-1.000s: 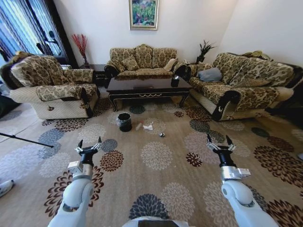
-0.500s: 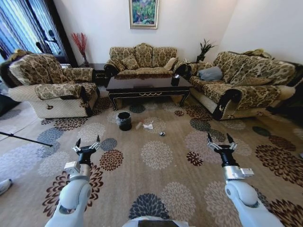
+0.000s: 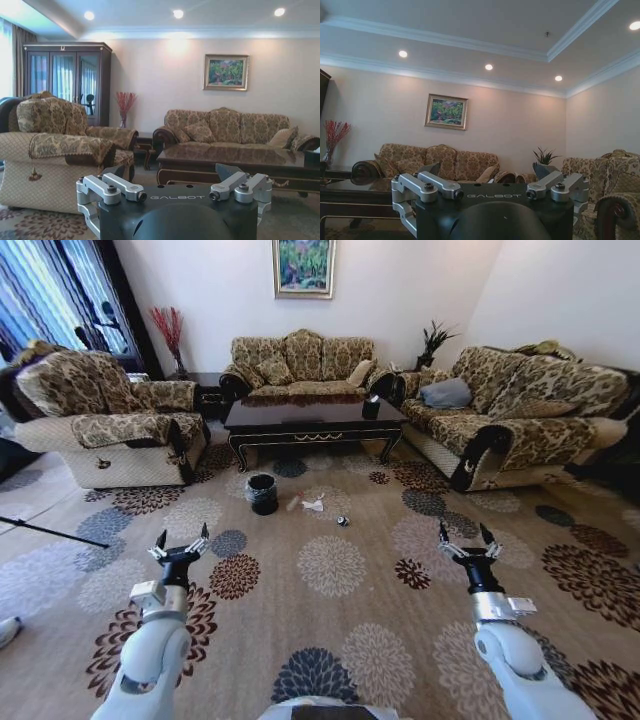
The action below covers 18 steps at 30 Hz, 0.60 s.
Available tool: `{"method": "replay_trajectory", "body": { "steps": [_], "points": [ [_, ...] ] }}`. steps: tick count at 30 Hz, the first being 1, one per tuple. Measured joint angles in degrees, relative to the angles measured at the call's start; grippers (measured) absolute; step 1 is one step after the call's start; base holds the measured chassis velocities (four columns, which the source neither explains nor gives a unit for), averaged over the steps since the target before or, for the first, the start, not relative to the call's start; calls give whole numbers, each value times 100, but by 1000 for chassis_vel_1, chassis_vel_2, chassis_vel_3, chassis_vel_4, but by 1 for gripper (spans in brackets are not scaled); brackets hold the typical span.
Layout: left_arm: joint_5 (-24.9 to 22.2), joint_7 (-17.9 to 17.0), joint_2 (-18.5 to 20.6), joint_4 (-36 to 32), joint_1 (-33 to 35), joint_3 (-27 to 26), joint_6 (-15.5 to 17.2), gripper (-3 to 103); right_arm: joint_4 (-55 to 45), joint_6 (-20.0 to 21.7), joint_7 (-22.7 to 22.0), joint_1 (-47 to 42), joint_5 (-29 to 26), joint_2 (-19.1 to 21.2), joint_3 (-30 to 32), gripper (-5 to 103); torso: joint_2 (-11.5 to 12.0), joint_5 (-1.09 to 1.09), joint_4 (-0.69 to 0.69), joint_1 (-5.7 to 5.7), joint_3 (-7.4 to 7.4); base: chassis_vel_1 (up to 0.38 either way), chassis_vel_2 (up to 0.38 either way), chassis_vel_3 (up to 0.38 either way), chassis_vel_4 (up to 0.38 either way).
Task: Move to the front of the table and pick up the trash from the floor, then place it into the trash bin.
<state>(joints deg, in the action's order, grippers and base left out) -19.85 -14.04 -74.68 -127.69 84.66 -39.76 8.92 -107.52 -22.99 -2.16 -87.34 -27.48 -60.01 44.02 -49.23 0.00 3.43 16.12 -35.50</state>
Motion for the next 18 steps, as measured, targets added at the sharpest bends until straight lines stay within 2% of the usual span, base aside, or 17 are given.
{"method": "replay_trajectory", "body": {
  "steps": [6,9,11,14,16,17,18],
  "points": [
    [-19,13,33,-33,-3,-37,10,100,-77,-48,127,-27,61,13,109,100,171,0,0,-73,97,0,0,0,0],
    [54,167,34,-16,1,-17,-39,100,-174,89,161,26,257,15,210,100,257,0,0,-111,147,0,0,0,0],
    [128,395,36,75,5,3,-182,100,-256,212,85,41,270,31,223,100,306,0,0,-132,175,0,0,0,0],
    [1,1114,43,288,-20,34,-653,100,-450,497,-204,-4,221,34,200,100,415,-2,-1,-178,235,0,0,0,0],
    [0,1230,55,317,-35,29,-753,100,-473,534,-262,-16,228,22,197,100,433,-1,-1,-187,246,0,0,0,0],
    [36,1521,110,412,-92,-3,-1058,100,-520,636,-445,-43,243,-19,190,100,472,0,1,-205,270,0,0,0,0],
    [53,1612,138,450,-118,-15,-1159,100,-534,687,-544,-52,246,-36,186,100,493,1,1,-213,282,0,0,0,0]
  ]
}}
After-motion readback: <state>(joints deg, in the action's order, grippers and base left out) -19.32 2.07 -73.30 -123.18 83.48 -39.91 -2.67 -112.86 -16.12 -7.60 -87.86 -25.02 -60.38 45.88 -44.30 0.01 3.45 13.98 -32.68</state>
